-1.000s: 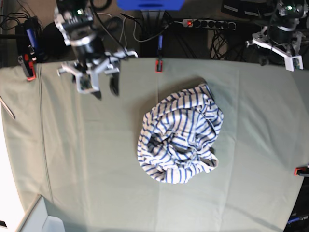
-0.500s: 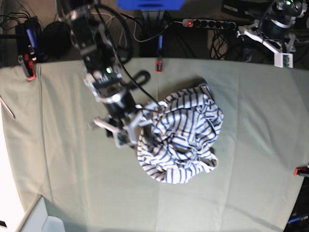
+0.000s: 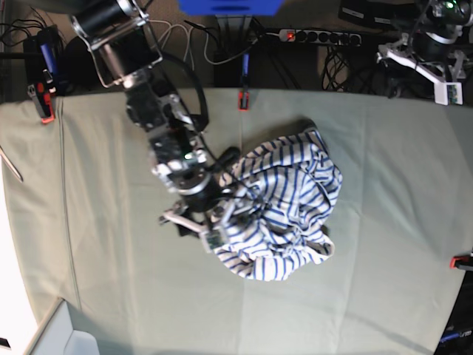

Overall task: Layout the t-shirt on the table in an organized manner, then fold the t-shirt properly
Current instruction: 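Grasp the striped shirt with the right gripper and drag it aside, then grasp a shirt edge with the left gripper and pull it outward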

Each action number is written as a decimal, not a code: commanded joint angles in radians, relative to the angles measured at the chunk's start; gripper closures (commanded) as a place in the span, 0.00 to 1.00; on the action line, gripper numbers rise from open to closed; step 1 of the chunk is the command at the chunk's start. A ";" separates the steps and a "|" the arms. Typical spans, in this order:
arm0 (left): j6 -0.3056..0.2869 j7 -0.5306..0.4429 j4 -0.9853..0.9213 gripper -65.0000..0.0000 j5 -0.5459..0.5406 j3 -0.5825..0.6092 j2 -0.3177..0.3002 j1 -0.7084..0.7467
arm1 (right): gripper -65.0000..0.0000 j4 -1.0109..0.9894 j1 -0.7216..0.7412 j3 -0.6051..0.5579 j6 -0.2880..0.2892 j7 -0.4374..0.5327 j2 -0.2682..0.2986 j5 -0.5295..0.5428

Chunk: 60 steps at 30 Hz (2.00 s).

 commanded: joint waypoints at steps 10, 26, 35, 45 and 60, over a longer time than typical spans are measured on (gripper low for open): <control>-0.001 -0.020 0.000 0.26 -0.008 -0.001 -0.008 -0.031 | 1.00 -0.027 0.051 0.054 0.002 0.030 0.014 0.000; -0.001 -0.020 0.000 0.26 -0.008 0.048 0.098 -0.200 | 1.00 0.346 -0.326 0.811 0.002 0.031 0.010 0.238; 0.006 -0.022 -0.123 0.25 -0.006 0.320 0.097 -0.296 | 0.99 0.312 -0.407 0.835 0.005 0.022 0.070 0.270; 0.008 -0.031 -0.276 0.25 -0.006 0.538 0.103 -0.352 | 0.52 0.352 -0.487 0.839 0.204 0.023 0.071 0.267; 0.008 -0.031 -0.537 0.25 -0.006 0.679 0.094 -0.576 | 0.52 0.354 -0.535 0.839 0.247 0.023 0.071 0.267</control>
